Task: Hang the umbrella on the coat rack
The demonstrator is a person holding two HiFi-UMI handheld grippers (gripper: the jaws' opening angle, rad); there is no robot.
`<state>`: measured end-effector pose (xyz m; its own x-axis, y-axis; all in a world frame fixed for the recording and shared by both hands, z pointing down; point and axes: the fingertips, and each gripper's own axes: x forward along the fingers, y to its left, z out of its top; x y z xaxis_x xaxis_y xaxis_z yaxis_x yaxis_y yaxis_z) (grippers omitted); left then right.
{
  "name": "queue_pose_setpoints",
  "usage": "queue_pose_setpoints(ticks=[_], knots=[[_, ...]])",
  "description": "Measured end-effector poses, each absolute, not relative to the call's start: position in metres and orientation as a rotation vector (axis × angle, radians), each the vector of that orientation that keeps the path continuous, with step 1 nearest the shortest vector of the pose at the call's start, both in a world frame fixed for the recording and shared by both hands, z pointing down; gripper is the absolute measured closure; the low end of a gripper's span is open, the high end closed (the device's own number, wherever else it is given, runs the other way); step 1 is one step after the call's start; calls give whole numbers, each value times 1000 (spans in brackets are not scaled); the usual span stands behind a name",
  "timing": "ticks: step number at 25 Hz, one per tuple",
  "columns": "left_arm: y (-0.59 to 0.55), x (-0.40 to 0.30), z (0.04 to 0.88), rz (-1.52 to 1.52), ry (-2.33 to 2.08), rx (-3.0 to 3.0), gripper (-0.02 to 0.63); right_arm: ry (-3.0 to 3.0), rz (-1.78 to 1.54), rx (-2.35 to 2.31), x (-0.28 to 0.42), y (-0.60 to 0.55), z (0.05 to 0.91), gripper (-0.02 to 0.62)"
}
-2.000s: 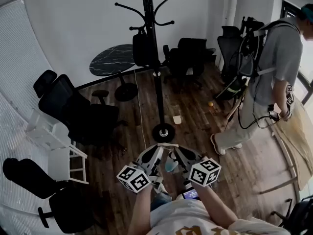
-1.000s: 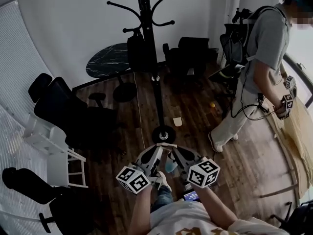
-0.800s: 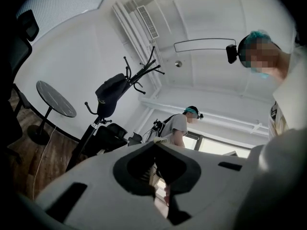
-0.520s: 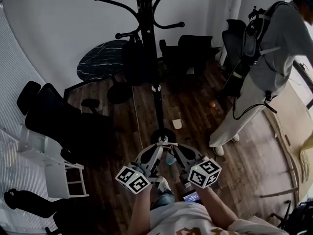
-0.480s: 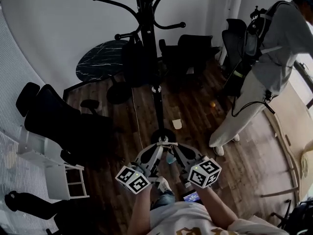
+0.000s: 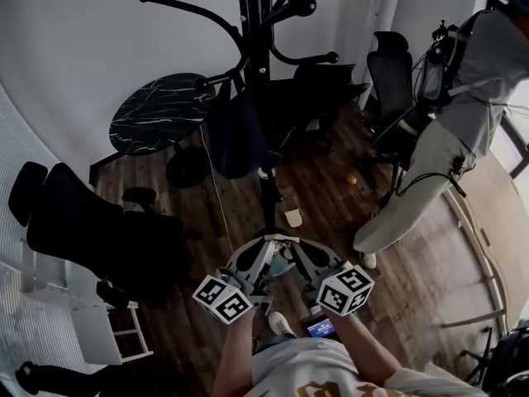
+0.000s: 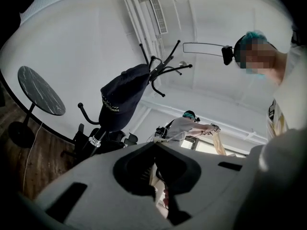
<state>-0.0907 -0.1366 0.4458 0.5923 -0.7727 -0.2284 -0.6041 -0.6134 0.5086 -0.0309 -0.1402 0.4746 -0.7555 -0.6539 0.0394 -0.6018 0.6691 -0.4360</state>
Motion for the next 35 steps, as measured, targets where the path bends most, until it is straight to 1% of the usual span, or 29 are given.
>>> queue_pose_setpoints(ticks=[8, 15, 35], knots=[[-166, -107, 445, -637, -1066, 2433, 586, 2741, -637, -1079, -42, -161, 471, 584], [-184, -101, 438, -624, -1035, 2470, 586, 2715, -611, -1099, -38, -177, 466, 584], [-235, -102, 456, -598, -1012, 2445, 586, 2697, -666, -1131, -38, -230, 484, 584]])
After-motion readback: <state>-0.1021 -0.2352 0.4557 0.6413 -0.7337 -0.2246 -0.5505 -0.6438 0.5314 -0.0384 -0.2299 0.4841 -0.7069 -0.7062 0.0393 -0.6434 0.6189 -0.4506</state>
